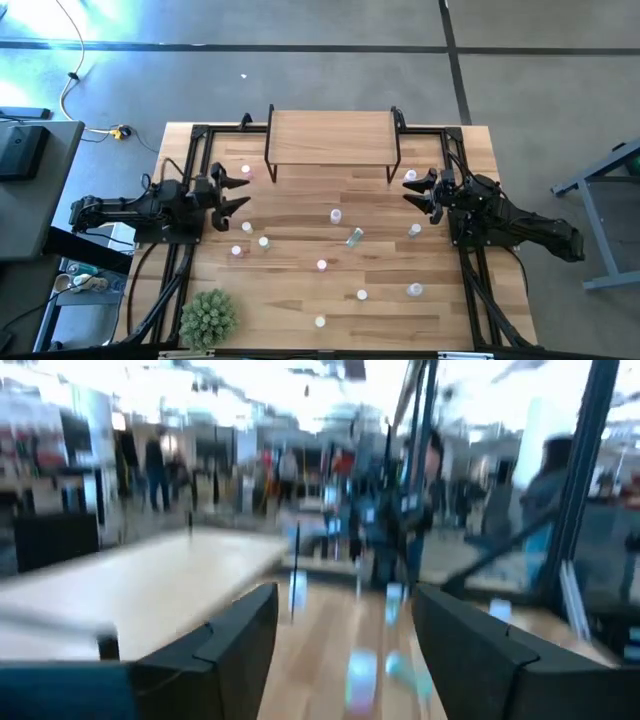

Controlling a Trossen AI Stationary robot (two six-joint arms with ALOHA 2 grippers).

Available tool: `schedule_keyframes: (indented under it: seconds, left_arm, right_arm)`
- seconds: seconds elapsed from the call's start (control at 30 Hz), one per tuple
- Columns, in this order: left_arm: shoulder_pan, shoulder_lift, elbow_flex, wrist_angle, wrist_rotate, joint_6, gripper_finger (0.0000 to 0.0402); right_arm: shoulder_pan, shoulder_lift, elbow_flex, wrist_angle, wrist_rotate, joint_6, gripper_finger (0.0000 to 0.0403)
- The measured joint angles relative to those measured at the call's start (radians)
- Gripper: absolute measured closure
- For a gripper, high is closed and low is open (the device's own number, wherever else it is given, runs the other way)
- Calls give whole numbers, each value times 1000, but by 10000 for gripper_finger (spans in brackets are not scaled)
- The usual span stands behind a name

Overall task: Pick and place medicine bottles onto shelf by color
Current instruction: Put the left yellow pill bottle on the shelf

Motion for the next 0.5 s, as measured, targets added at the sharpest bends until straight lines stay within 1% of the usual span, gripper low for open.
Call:
schedule_keyframes:
  seconds: [0.13, 0.27, 0.4, 0.5]
  left_arm:
    - [0, 17, 86, -17, 16, 35, 189]
    - [0, 90, 196, -102, 26, 42, 193]
    - [0, 204, 318, -277, 27, 43, 194]
    - [0, 291, 412, -446, 18, 43, 193]
  right_arm:
    - [0, 0, 0, 0, 0, 0, 187]
    - [0, 0, 0, 0, 0, 0, 187]
    - [0, 0, 0, 0, 0, 0, 187]
    - [0, 0, 0, -1, 0, 0, 187]
